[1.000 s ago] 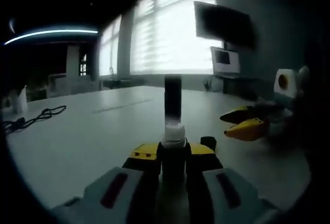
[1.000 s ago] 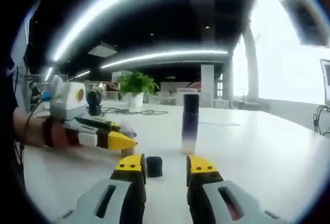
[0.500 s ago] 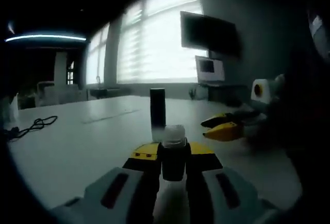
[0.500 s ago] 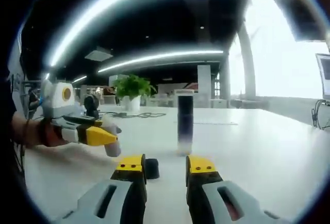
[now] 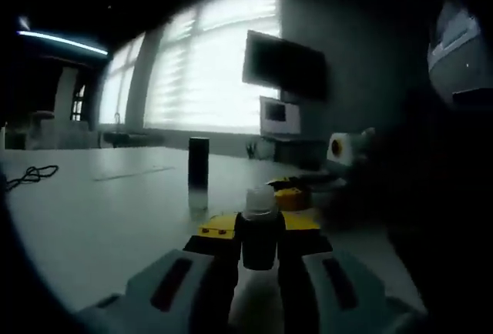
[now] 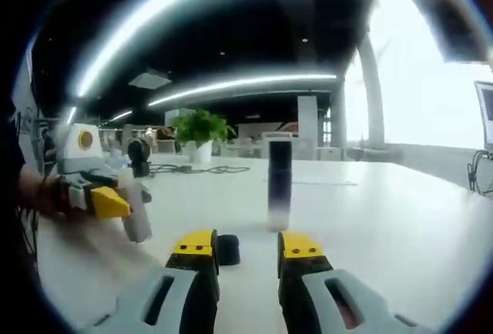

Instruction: Pick up cosmetic bottle twist off cap place on table pick up cap screw tight cap place on table

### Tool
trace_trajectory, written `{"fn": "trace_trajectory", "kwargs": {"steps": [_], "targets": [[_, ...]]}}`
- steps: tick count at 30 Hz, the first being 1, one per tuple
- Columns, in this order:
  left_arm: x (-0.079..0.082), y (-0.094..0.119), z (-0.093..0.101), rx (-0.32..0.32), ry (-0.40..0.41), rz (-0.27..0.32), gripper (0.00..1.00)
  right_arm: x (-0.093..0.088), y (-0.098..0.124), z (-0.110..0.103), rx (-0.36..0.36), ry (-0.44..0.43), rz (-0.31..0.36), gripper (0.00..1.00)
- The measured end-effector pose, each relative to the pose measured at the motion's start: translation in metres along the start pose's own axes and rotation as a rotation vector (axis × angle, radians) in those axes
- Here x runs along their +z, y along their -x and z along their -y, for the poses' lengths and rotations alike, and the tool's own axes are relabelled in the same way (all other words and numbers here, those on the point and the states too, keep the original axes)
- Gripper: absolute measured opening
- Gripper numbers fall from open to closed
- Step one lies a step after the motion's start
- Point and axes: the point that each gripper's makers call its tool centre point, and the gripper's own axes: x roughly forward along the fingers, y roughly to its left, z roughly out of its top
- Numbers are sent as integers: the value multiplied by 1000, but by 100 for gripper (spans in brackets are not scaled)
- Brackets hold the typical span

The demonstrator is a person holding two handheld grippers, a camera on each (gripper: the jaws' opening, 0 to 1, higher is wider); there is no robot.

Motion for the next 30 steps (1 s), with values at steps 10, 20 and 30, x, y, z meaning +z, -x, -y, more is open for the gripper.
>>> {"fn": "trace_trajectory", "kwargs": {"steps": [10,20,30], "targets": [[-15,-3,0,-24,-50,-62,9,-2,-7,0,14,7,-7,24],[-23,-8,9,-67,-43,-96,9,-6,-19,-14,78,49,-39,21],[-25,-6,9,-63,-38,-98,9,-15,-28,-20,110,69,-87,15]]}}
